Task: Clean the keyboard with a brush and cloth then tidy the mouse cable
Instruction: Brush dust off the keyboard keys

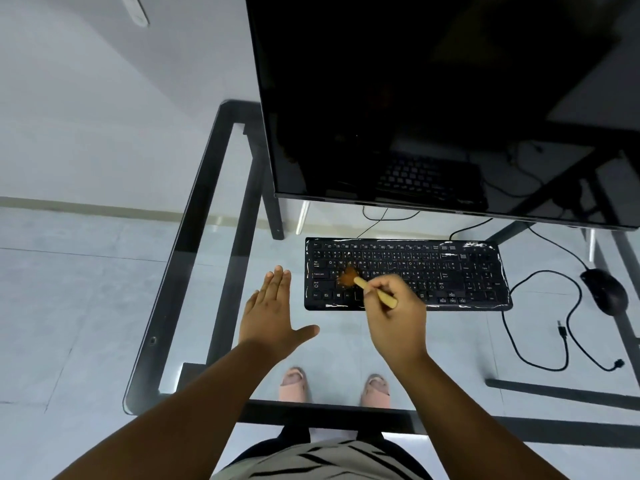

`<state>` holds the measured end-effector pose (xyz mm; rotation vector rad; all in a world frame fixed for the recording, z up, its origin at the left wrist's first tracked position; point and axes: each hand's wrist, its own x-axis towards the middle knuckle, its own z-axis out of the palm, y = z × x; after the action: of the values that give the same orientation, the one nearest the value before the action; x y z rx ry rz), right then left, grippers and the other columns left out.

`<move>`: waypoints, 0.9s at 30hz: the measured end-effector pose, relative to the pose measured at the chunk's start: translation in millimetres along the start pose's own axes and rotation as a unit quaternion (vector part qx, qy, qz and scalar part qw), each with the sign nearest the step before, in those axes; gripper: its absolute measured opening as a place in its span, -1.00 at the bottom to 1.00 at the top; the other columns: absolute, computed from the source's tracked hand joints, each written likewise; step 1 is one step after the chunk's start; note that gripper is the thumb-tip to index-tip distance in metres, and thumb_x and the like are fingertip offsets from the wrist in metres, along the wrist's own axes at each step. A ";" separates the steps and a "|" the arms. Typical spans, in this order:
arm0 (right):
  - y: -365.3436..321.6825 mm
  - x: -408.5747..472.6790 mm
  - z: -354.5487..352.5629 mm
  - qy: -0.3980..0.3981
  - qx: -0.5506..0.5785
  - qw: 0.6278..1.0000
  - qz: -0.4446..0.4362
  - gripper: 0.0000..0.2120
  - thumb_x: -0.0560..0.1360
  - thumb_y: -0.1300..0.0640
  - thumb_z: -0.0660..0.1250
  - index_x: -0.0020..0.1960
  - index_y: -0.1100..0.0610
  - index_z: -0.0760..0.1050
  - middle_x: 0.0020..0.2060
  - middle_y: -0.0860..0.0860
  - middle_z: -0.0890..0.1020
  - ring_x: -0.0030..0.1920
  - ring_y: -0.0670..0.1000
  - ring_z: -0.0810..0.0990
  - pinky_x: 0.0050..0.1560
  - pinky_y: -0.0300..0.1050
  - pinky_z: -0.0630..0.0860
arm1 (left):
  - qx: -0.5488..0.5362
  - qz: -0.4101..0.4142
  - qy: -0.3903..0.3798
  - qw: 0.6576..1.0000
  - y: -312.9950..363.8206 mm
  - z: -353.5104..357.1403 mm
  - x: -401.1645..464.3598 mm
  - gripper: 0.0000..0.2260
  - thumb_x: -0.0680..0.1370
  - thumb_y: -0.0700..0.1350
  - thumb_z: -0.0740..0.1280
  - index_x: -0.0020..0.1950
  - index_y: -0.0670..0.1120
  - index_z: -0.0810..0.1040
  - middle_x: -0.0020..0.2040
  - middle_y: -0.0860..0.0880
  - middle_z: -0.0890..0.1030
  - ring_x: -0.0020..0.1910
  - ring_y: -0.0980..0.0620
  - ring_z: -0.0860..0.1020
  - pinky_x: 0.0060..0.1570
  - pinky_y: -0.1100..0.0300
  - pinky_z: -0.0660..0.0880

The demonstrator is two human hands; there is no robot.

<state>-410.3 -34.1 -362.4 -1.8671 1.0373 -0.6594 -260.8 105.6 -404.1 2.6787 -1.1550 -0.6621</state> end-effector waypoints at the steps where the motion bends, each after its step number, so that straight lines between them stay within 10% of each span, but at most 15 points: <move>1: -2.1 0.5 -1.0 -0.009 0.030 1.000 0.002 -0.89 0.49 0.25 0.39 -0.13 0.06 0.56 -0.39 -0.09 0.60 -0.46 -0.11 0.46 -0.45 -0.27 0.34 | -0.001 -0.001 0.000 1.000 0.2 -0.3 -0.5 -0.01 0.41 0.43 0.22 0.57 -0.02 -0.26 0.57 0.04 -0.26 0.54 0.06 -0.23 0.48 0.08 -0.12; 5: -1.1 -4.7 -2.8 -0.103 -0.011 0.995 -0.018 -0.90 0.48 0.23 0.41 -0.14 0.04 0.58 -0.45 -0.10 0.57 -0.51 -0.12 0.42 -0.49 -0.26 0.30 | -0.004 -0.006 0.002 1.000 0.7 -1.2 -1.6 -0.01 0.42 0.41 0.24 0.57 -0.02 -0.26 0.57 0.04 -0.25 0.55 0.06 -0.21 0.48 0.08 -0.09; 9: 6.1 -0.4 -14.3 0.021 -0.008 1.000 -0.001 -0.86 0.47 0.28 0.39 -0.17 0.06 0.55 -0.44 -0.10 0.58 -0.50 -0.04 0.44 -0.49 -0.23 0.30 | -0.010 -0.009 0.001 1.000 3.2 -1.6 -2.4 -0.01 0.42 0.39 0.26 0.56 -0.03 -0.26 0.57 0.03 -0.25 0.55 0.05 -0.21 0.49 0.07 -0.08; 13: 7.5 -4.0 -23.1 -0.072 0.000 0.997 -0.010 -0.89 0.48 0.26 0.40 -0.14 0.07 0.59 -0.44 -0.05 0.57 -0.50 -0.04 0.43 -0.50 -0.21 0.28 | -0.023 -0.010 0.012 1.000 6.5 -1.7 -5.5 -0.02 0.44 0.35 0.29 0.57 -0.04 -0.24 0.58 0.02 -0.22 0.55 0.05 -0.19 0.49 0.05 -0.08; 27: 19.5 1.5 -49.1 0.046 0.035 0.998 0.028 -0.86 0.51 0.25 0.39 -0.11 0.02 0.55 -0.31 -0.15 0.63 -0.40 -0.07 0.51 -0.46 -0.22 0.37 | -0.030 0.076 0.053 0.995 43.1 -0.1 -3.8 -0.23 0.54 0.15 0.26 0.59 -0.02 -0.11 0.59 0.06 -0.13 0.55 0.07 -0.15 0.49 0.07 -0.11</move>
<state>-454.7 -62.1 -356.1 -1.7543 1.1068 -0.7446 -291.3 78.5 -389.6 2.5117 -1.2742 -0.5137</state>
